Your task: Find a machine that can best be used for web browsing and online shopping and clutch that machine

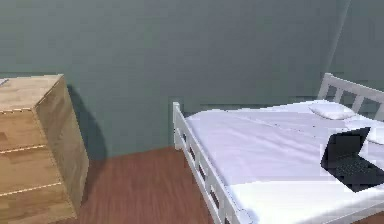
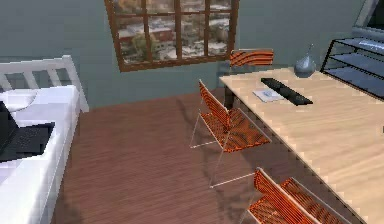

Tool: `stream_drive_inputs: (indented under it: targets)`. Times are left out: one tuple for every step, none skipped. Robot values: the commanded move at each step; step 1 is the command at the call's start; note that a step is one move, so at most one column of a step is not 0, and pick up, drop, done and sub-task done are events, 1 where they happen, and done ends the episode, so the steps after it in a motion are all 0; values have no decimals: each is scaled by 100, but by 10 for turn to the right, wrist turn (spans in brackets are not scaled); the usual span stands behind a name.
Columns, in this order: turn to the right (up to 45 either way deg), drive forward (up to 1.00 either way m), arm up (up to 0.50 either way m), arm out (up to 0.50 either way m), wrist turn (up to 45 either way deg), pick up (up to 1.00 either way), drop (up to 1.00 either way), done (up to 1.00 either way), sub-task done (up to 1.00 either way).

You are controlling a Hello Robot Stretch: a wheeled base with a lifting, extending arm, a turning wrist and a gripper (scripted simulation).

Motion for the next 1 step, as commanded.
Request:
stream_drive_inputs:
  targets:
    - [210,0,0,0,0,0,0,0,0]
